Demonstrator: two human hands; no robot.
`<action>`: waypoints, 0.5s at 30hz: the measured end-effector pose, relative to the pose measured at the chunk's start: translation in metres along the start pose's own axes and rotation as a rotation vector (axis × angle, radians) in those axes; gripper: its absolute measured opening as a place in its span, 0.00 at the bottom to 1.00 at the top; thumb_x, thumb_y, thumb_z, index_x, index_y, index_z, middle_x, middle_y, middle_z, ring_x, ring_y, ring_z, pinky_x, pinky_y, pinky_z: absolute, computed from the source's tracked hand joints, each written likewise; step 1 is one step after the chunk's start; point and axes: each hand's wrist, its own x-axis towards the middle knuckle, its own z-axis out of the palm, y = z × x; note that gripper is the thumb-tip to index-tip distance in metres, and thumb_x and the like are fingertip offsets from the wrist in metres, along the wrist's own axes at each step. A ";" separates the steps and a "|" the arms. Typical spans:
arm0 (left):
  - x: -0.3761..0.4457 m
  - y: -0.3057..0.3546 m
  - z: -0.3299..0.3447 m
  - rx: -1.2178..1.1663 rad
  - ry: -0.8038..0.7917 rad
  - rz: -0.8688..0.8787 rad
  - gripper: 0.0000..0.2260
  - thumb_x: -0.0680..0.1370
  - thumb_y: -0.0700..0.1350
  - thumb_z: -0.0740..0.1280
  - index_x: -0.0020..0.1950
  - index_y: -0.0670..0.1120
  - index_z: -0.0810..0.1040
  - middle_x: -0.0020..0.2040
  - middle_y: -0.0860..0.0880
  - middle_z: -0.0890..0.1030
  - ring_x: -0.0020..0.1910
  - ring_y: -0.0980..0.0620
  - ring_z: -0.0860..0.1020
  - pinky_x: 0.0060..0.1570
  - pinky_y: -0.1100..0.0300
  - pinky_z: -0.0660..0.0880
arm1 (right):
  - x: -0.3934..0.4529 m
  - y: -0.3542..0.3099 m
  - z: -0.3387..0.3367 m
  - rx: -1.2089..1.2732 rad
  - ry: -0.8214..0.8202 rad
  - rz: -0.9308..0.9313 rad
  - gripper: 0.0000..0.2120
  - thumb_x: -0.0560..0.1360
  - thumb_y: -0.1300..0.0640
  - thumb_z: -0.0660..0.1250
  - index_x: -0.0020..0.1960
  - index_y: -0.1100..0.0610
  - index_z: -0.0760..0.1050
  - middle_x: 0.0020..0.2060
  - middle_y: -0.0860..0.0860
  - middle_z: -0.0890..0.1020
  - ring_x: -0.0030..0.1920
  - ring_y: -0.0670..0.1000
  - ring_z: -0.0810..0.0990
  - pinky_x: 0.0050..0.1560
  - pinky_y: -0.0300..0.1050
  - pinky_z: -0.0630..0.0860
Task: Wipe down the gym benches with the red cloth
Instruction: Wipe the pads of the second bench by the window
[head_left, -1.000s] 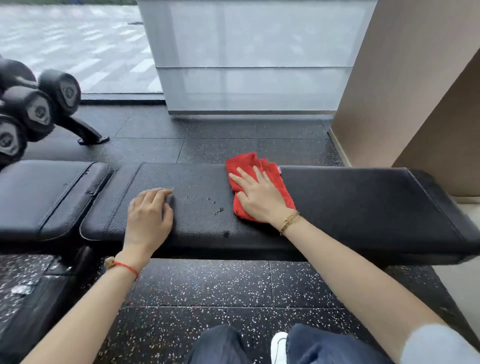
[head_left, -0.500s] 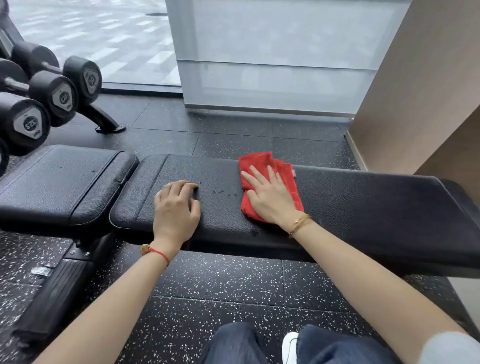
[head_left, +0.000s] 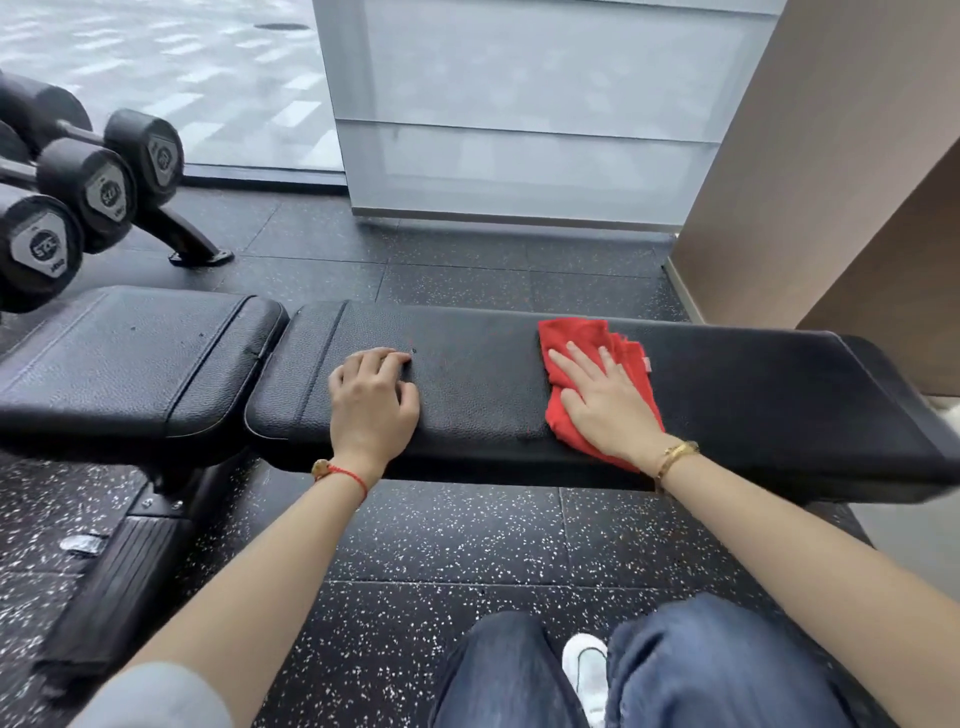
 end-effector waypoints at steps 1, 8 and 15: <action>0.000 0.001 0.000 0.002 -0.006 -0.003 0.18 0.75 0.48 0.58 0.61 0.48 0.78 0.61 0.49 0.78 0.65 0.46 0.71 0.67 0.46 0.65 | 0.007 -0.001 -0.001 0.009 -0.010 0.042 0.25 0.81 0.50 0.50 0.77 0.42 0.53 0.78 0.44 0.51 0.78 0.58 0.44 0.77 0.56 0.41; 0.002 0.001 0.003 0.002 0.024 -0.018 0.16 0.74 0.49 0.58 0.59 0.50 0.79 0.60 0.51 0.79 0.63 0.48 0.72 0.65 0.48 0.65 | 0.058 -0.072 0.015 -0.027 -0.015 -0.053 0.25 0.81 0.49 0.49 0.78 0.44 0.52 0.79 0.46 0.50 0.78 0.60 0.44 0.77 0.58 0.40; 0.003 -0.001 0.003 0.001 0.060 -0.017 0.16 0.73 0.46 0.60 0.58 0.50 0.80 0.59 0.52 0.79 0.61 0.47 0.74 0.65 0.49 0.66 | 0.045 -0.080 0.033 0.008 -0.007 -0.410 0.27 0.79 0.51 0.54 0.77 0.42 0.55 0.78 0.42 0.55 0.78 0.55 0.47 0.78 0.53 0.43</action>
